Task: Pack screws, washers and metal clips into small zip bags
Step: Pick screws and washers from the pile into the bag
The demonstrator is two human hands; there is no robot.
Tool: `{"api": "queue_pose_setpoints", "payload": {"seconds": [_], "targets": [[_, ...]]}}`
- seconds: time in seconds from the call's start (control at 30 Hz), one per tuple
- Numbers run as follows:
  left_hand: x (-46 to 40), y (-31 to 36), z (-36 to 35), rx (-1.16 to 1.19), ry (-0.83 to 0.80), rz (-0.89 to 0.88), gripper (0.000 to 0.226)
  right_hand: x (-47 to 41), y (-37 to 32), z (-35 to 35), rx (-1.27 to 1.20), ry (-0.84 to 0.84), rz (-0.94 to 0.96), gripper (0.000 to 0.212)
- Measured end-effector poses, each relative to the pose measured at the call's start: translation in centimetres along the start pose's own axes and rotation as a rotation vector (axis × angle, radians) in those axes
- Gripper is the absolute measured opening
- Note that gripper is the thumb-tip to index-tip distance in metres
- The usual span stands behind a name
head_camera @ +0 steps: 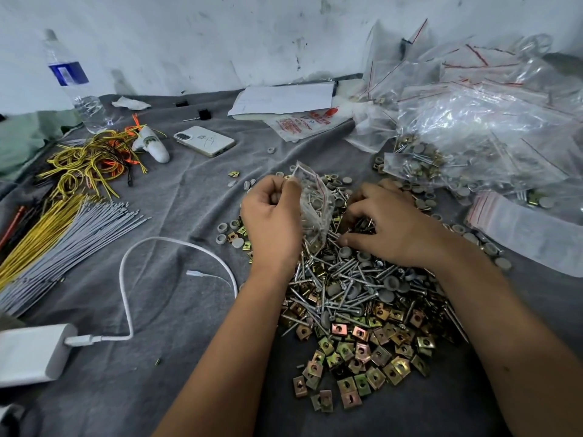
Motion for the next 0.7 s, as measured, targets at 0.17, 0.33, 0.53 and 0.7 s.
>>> {"api": "queue_pose_setpoints", "payload": {"seconds": [0.17,0.33,0.53,0.7], "targets": [[-0.1,0.0,0.4,-0.005,0.034,0.015,0.028,0.5,-0.5,0.8,-0.117,0.15,0.043,0.012],[-0.1,0.1,0.6,-0.005,0.054,0.012,0.029,0.2,0.2,1.4,-0.156,0.326,0.022,0.022],[0.1,-0.1,-0.4,-0.069,-0.057,-0.041,0.035,1.1,-0.6,3.2,-0.276,0.647,0.213,0.019],[0.2,-0.1,-1.0,-0.069,-0.124,-0.044,0.037,1.2,-1.8,2.7,-0.179,0.652,0.338,0.025]]}}
Point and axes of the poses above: each hand's wrist, its own x-axis away from the middle knuckle, its own z-axis out of the back of the hand, y = z × x, the point moved 5 cm from there along -x, towards the middle knuckle, and after that the axes turned 1 degree about y, right-handed, at the moved point
